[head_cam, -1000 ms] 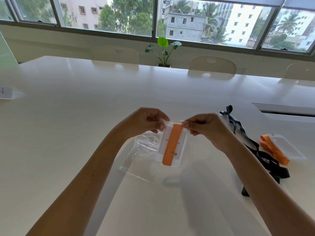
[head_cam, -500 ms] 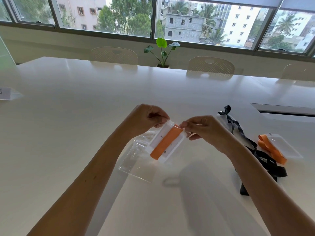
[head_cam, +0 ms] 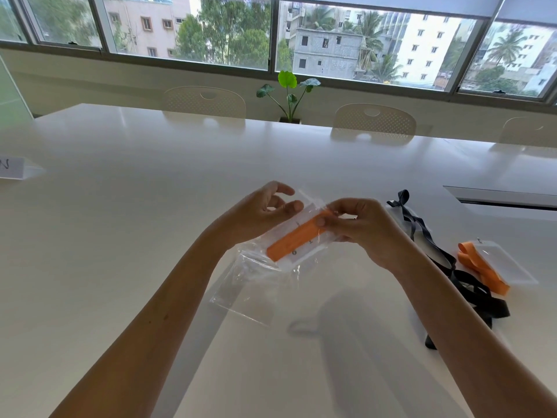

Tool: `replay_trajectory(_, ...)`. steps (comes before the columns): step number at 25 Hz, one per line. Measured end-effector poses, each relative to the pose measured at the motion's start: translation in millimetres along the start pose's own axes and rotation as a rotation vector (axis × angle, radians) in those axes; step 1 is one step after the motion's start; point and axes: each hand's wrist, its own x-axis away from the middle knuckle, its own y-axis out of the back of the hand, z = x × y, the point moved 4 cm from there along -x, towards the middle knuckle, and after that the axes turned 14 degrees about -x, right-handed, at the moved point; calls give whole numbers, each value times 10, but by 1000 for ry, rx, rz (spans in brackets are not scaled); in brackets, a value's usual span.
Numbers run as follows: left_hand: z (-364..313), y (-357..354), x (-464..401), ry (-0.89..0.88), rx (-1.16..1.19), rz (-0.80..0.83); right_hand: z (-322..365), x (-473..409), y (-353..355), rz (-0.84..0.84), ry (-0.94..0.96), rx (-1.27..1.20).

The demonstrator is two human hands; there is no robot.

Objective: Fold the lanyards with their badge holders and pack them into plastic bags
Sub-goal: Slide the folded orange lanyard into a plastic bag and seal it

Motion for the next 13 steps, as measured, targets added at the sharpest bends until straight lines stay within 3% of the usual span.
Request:
replay_trajectory(2,78,12,9,62,160,-10,51,-11,40,-78,43,-82)
replay_trajectory(7,113,-158,-21,224,833,-67,61,-18,93,-254,116,-296)
replay_trajectory(9,96,-259,-39,248,921,-112,38,-13,93,-276,98,-361)
replay_trajectory(13,128,-264,-34,297,928,-222,-2,-38,159,-262,-134,-490)
